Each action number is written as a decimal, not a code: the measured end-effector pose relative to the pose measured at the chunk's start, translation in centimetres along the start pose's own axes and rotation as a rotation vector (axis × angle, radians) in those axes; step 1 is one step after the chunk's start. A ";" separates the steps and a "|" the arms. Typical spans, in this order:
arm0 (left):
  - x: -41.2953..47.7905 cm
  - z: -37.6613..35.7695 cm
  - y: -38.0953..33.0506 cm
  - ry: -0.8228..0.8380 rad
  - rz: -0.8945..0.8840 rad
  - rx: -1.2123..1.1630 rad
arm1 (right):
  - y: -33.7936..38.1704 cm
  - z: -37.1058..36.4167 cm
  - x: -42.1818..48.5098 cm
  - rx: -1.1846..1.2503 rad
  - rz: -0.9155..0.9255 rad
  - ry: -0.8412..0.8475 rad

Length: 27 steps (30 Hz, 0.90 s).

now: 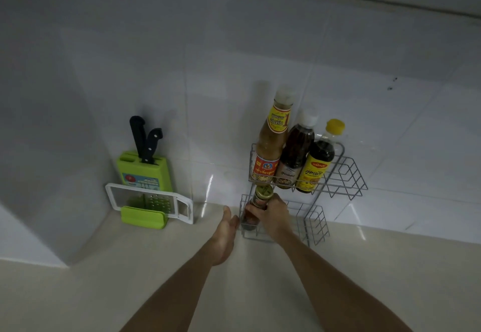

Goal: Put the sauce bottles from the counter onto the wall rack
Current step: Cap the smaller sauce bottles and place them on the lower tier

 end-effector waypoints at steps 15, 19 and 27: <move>-0.6 0.1 -0.6 -0.092 -0.049 0.161 | -0.2 -0.6 -0.5 0.048 -0.075 0.244; -3.8 0.4 0.8 -0.294 -0.205 0.223 | -0.3 1.7 -4.1 0.017 0.043 0.186; -14.2 -2.4 8.8 -0.055 -0.396 0.673 | -1.3 7.6 -16.6 0.097 0.232 0.189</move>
Point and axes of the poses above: each hand's wrist, its own x-axis towards the middle knuckle, its own z-axis out of the back of the hand, y = z × x, the point moved 3 cm from there along x, towards the middle knuckle, and after that the axes turned 8 degrees about x, right-handed, at the moved point
